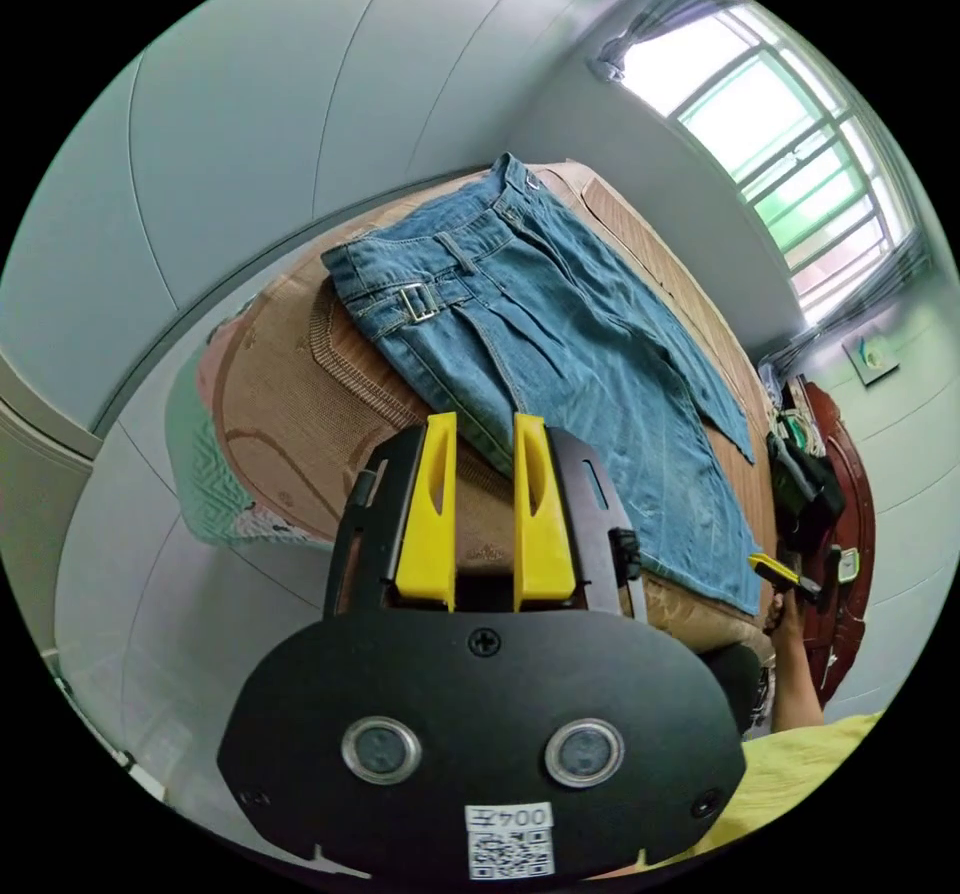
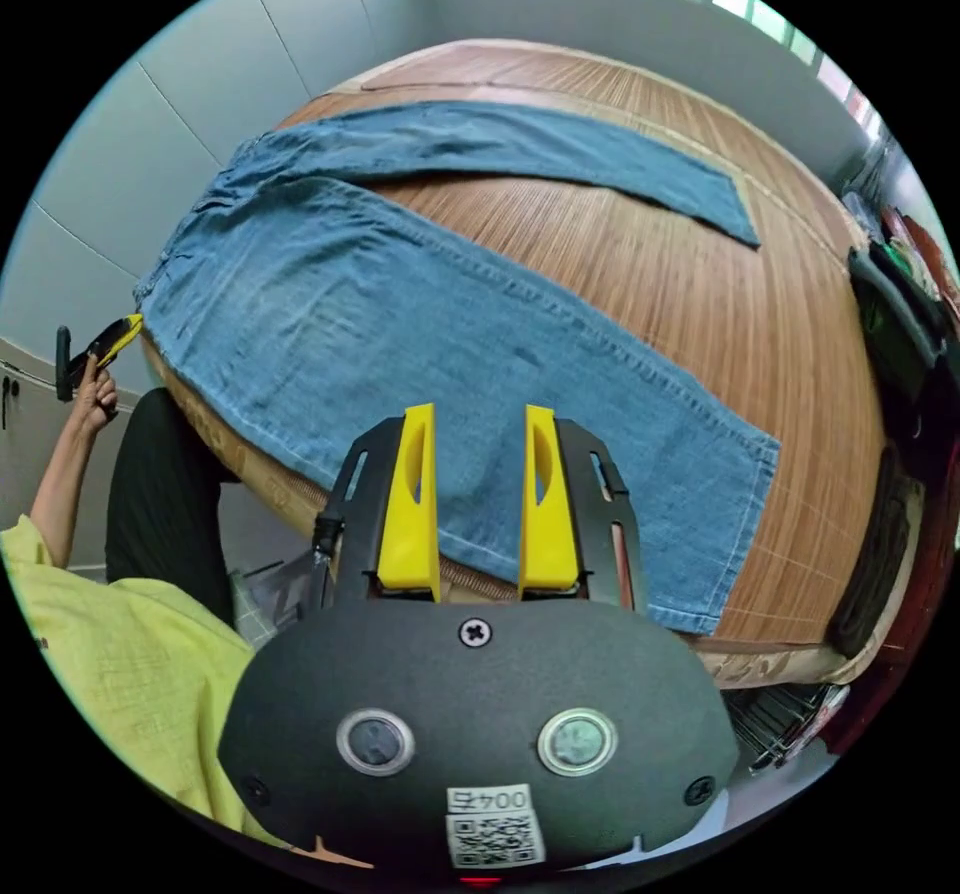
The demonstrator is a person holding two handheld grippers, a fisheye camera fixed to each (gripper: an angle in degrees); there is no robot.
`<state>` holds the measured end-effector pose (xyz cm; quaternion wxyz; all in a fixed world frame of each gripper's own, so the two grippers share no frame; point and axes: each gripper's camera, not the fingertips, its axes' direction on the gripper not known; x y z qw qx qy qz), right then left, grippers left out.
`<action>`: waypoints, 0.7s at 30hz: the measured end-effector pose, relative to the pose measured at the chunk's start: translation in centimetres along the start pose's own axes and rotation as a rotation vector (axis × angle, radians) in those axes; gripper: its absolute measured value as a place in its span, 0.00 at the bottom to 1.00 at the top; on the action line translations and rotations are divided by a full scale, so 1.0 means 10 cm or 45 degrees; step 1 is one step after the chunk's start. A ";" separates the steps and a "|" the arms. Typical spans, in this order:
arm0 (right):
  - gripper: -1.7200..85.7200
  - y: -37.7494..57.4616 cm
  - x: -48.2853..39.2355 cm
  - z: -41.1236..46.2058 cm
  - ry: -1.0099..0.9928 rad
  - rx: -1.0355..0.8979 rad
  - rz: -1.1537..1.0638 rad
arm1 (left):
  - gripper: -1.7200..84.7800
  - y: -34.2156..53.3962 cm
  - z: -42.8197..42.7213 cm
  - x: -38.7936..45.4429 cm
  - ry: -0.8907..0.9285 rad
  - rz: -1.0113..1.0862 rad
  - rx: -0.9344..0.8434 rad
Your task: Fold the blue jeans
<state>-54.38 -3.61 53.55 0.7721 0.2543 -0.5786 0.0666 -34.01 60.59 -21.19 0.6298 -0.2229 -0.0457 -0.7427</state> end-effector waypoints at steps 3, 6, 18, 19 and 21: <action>0.16 -0.02 0.15 -0.03 0.129 0.141 0.070 | 0.12 -0.03 -0.06 -0.11 0.044 -0.063 0.024; 0.13 -0.03 0.47 0.20 0.083 0.124 0.211 | 0.12 -0.08 -0.09 -0.10 0.032 -0.072 0.036; 0.10 0.20 0.97 0.35 -0.133 0.285 0.357 | 0.03 -0.05 -0.18 0.29 -0.311 0.114 0.086; 0.08 0.13 0.99 0.32 -0.125 0.209 0.326 | 0.03 -0.04 -0.23 0.32 -0.327 0.140 0.103; 0.04 -0.02 1.01 0.31 -0.125 0.070 0.263 | 0.03 -0.05 -0.24 0.33 -0.346 0.172 0.089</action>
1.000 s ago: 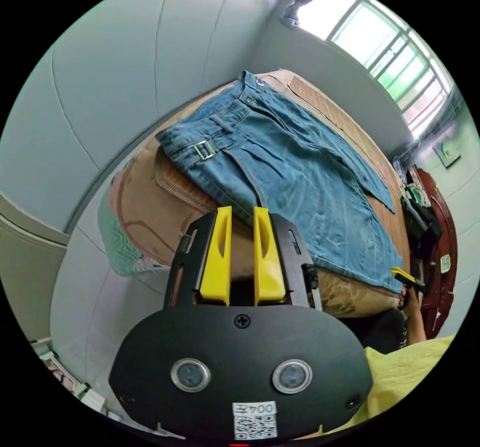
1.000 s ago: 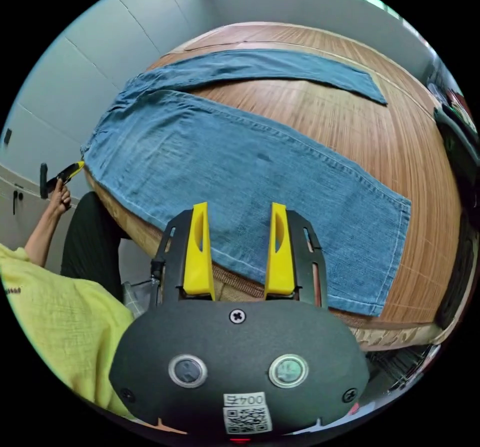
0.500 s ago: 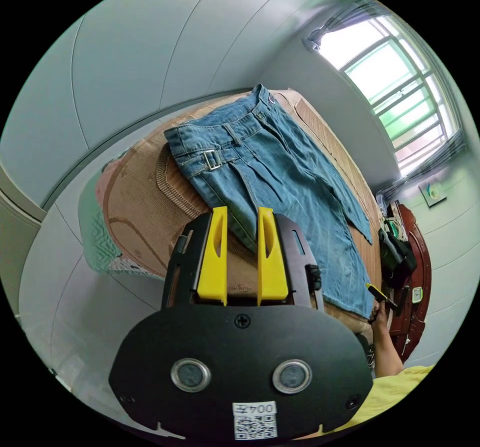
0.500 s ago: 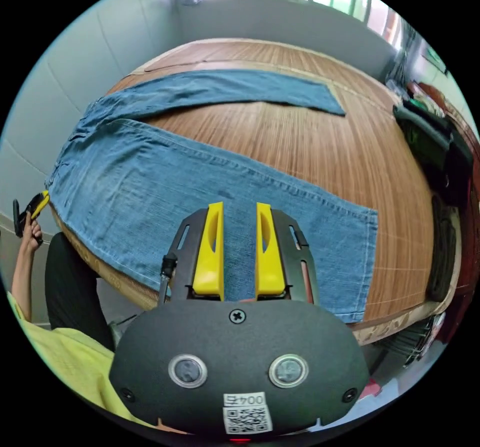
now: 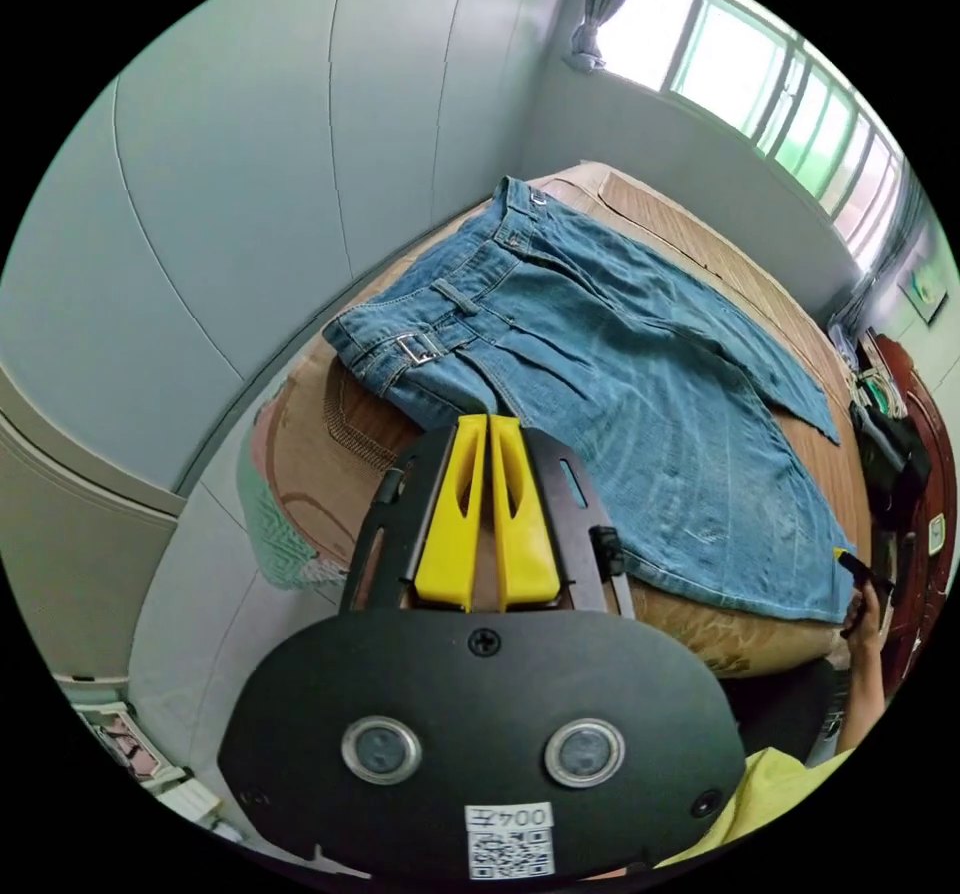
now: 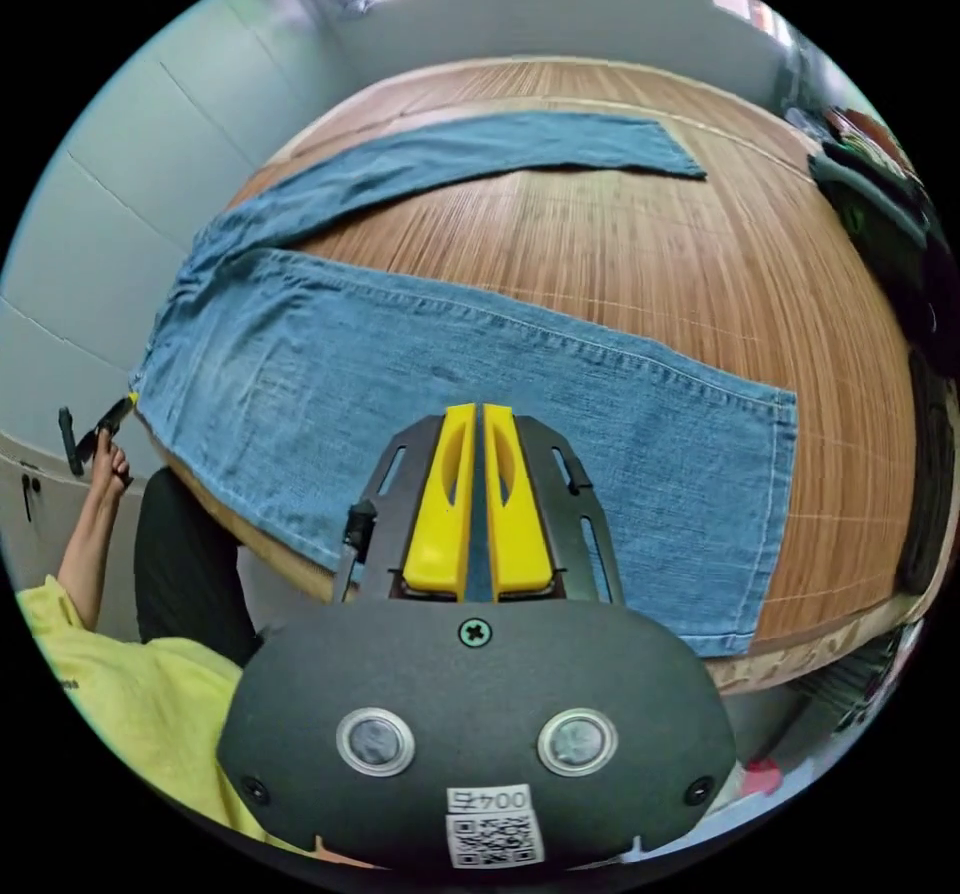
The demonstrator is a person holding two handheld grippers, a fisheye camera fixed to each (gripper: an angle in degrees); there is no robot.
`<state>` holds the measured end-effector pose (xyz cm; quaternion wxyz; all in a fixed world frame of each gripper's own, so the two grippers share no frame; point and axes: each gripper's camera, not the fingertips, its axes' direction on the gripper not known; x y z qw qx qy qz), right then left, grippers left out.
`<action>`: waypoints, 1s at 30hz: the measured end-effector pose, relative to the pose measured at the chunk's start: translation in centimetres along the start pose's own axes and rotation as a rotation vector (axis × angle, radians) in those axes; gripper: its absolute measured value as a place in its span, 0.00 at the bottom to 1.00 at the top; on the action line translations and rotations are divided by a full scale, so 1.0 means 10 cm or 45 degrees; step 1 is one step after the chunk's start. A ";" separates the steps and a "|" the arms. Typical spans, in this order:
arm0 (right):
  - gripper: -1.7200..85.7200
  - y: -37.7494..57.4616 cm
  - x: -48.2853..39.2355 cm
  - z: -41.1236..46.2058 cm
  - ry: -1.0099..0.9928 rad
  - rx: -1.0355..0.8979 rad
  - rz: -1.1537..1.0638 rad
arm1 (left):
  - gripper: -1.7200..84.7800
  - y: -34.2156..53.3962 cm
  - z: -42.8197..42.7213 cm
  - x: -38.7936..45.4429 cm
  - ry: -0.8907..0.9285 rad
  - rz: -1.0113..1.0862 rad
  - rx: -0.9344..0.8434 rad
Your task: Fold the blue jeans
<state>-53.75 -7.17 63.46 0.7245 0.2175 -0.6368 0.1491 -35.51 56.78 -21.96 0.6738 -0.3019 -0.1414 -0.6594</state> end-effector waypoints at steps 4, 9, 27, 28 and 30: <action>0.02 -0.21 -0.05 -0.09 -0.166 -0.206 -0.084 | 0.03 0.01 0.09 -0.12 0.051 -0.040 -0.067; 0.01 -0.21 -0.15 0.20 0.014 -0.501 -0.064 | 0.03 0.03 0.12 -0.13 0.053 -0.019 -0.080; 0.01 -0.53 -0.09 0.57 0.000 -0.576 -0.246 | 0.02 0.02 -0.26 -0.41 0.208 -0.123 0.025; 0.01 -0.57 -0.13 0.61 0.025 -0.593 -0.233 | 0.02 -0.03 -0.27 -0.37 0.185 -0.122 0.068; 0.01 -0.62 -0.13 0.67 0.034 -0.620 -0.202 | 0.02 -0.08 -0.27 -0.30 0.187 -0.104 0.124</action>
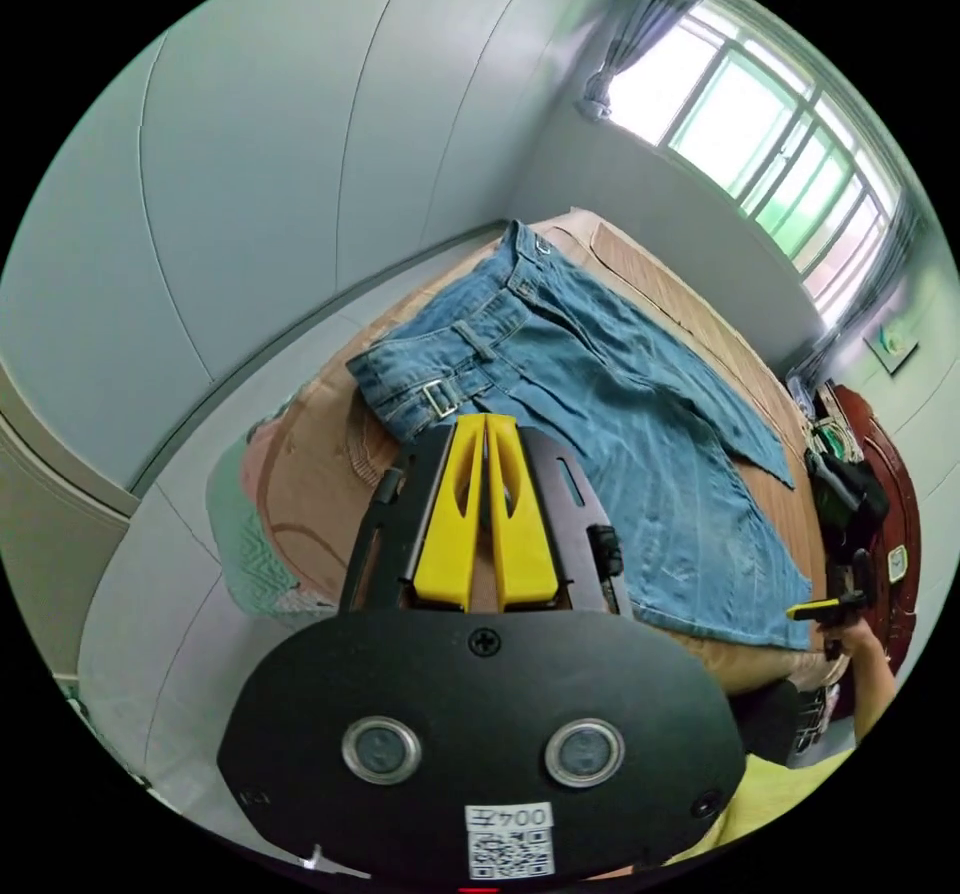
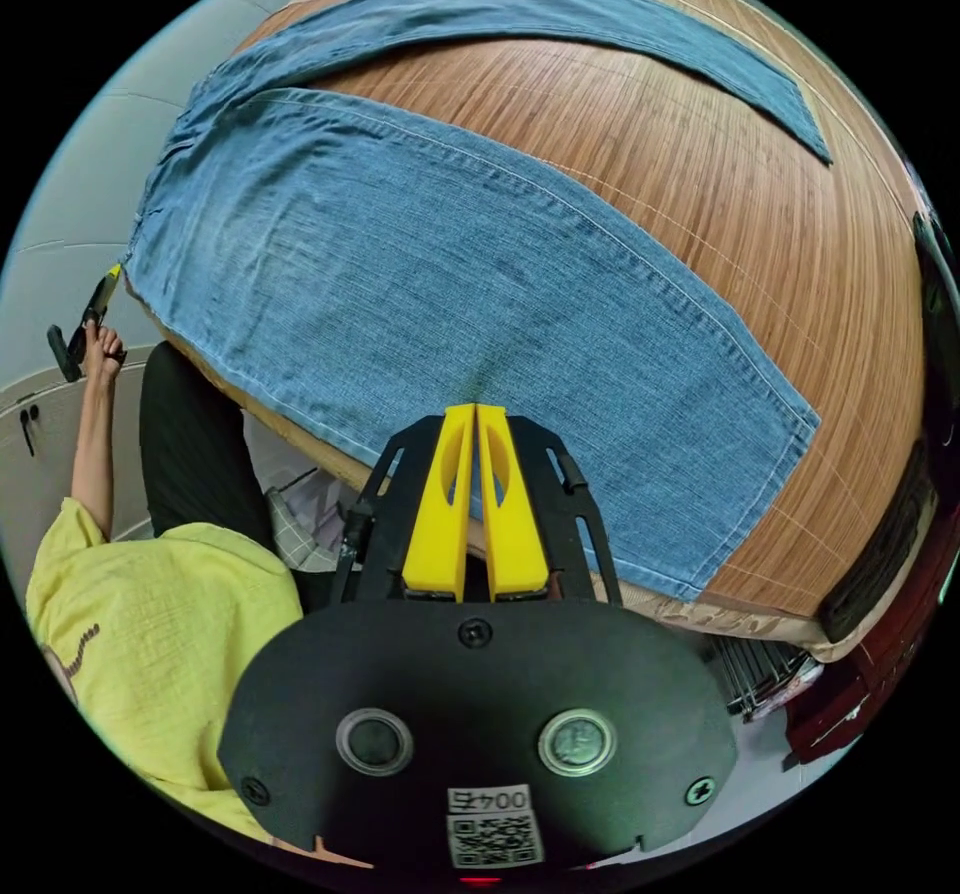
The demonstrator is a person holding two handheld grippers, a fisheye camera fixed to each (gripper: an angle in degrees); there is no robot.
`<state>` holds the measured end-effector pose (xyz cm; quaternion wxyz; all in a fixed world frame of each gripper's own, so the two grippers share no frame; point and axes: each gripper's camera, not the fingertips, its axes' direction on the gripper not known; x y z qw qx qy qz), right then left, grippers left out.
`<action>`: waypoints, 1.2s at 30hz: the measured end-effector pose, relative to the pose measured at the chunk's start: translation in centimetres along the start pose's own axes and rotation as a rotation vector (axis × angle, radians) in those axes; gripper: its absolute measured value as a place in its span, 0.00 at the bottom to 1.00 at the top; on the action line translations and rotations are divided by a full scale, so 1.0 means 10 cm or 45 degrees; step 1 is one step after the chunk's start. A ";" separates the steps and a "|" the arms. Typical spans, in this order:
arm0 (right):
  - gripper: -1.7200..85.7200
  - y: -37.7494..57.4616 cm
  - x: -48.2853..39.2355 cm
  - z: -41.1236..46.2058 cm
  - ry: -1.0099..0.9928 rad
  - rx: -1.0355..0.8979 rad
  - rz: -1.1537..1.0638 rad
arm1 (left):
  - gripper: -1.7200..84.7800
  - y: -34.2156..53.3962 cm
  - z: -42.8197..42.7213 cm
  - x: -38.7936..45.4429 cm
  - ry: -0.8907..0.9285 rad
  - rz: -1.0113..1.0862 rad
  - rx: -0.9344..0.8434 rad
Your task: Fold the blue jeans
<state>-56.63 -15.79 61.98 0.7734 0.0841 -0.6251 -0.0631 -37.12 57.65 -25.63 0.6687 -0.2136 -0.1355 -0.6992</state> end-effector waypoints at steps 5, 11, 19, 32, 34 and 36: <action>0.01 -0.17 0.04 0.09 -0.027 -0.048 0.007 | 0.03 0.00 0.33 0.00 -0.143 0.126 -0.151; 0.01 -0.34 -0.08 0.16 0.055 -0.095 0.002 | 0.03 -0.16 0.05 0.16 -0.124 0.146 -0.024; 0.01 -0.66 -0.20 0.28 0.116 -0.249 0.014 | 0.08 -1.09 0.55 0.61 -0.112 0.283 -0.078; 0.01 -0.83 -0.22 0.39 0.127 -0.289 -0.039 | 0.11 -1.83 1.53 0.62 0.080 0.168 -0.454; 0.01 -0.80 -0.18 0.38 0.097 -0.265 -0.035 | 0.11 -1.83 1.58 0.62 0.112 0.134 -0.449; 0.01 -0.78 -0.14 0.37 0.074 -0.248 -0.037 | 0.10 -1.81 1.62 0.66 0.122 0.135 -0.442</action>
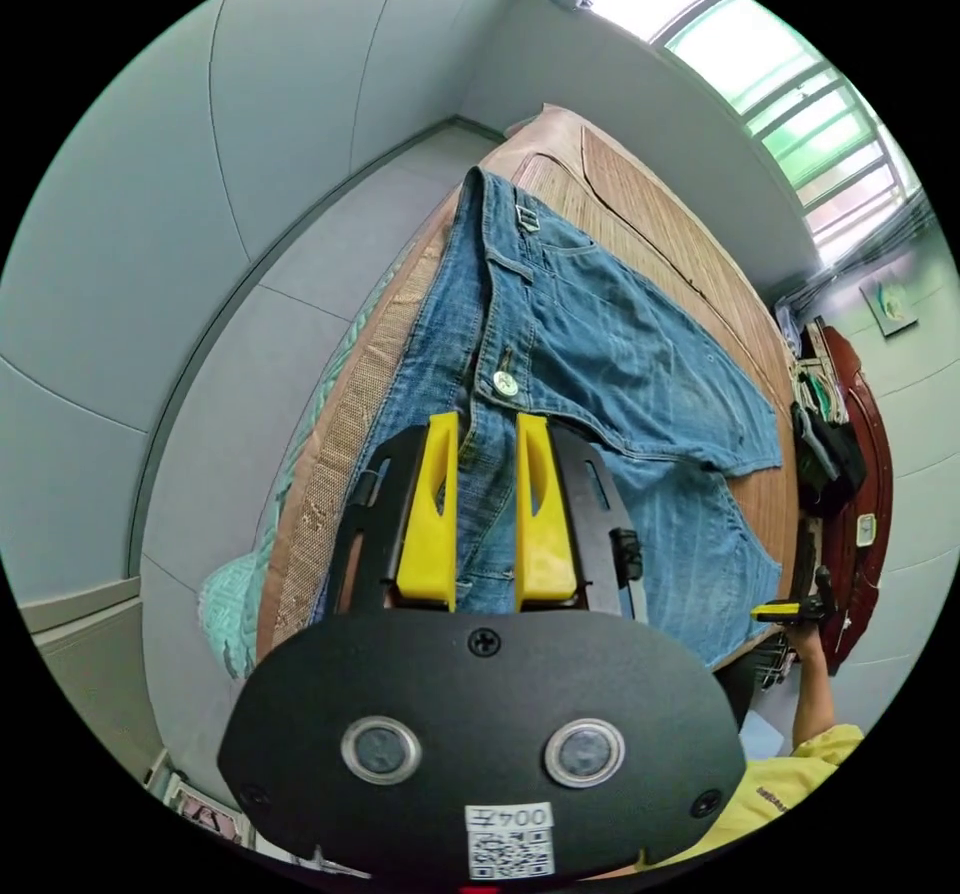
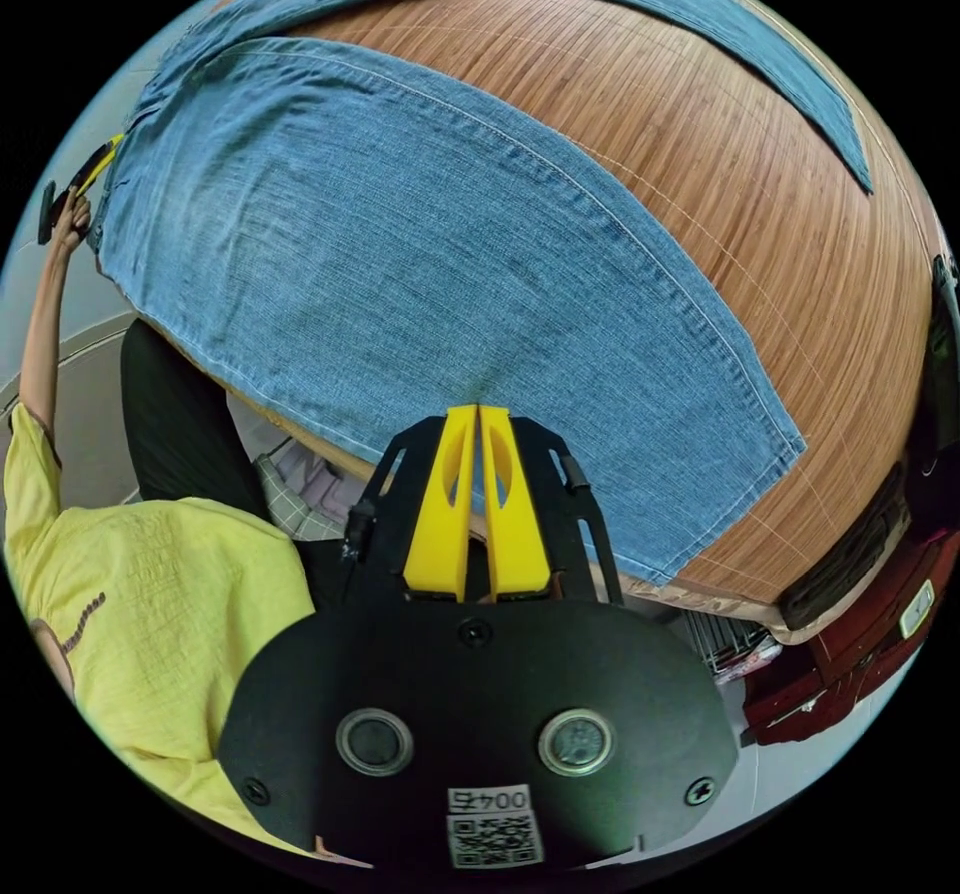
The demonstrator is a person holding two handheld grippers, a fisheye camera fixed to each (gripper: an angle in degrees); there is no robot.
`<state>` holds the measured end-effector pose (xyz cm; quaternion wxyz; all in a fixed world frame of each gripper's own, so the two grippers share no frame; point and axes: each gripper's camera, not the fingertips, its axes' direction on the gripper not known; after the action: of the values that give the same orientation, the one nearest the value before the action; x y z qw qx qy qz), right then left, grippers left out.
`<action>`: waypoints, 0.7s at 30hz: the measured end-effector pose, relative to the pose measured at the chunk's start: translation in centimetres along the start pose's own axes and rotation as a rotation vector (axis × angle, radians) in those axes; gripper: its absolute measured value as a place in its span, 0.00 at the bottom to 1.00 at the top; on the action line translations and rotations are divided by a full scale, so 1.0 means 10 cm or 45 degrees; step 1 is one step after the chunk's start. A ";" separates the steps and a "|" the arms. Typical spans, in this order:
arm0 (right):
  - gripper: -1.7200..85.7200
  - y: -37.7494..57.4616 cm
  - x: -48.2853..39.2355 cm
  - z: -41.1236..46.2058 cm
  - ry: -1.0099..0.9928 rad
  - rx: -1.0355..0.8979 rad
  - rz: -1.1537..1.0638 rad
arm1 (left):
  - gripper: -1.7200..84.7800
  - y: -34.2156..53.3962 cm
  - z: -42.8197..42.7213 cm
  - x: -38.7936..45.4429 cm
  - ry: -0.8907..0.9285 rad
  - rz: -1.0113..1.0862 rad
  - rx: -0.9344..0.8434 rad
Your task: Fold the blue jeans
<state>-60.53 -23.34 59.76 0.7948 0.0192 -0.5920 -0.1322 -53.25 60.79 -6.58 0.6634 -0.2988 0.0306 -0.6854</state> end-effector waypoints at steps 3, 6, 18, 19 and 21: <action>0.01 0.01 0.05 0.00 -0.041 0.008 0.011 | 0.07 0.02 0.08 0.19 -0.064 0.103 -0.016; 0.02 0.00 0.06 0.00 -0.049 -0.001 0.021 | 0.06 0.12 0.02 0.46 -0.222 0.223 0.107; 0.01 0.00 -0.03 -0.01 -0.013 -0.061 -0.002 | 0.05 0.38 0.66 0.89 -0.729 0.390 0.198; 0.01 0.03 -0.04 -0.02 -0.011 -0.047 -0.005 | 0.05 0.37 0.58 0.82 -0.639 0.333 0.203; 0.01 0.10 -0.05 -0.02 -0.011 -0.019 -0.007 | 0.04 0.40 0.43 0.80 -0.556 0.267 0.254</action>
<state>-60.27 -22.31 59.38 0.7919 0.0141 -0.5945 -0.1389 -47.32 54.42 -1.85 0.7479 -0.3679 -0.1503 -0.5317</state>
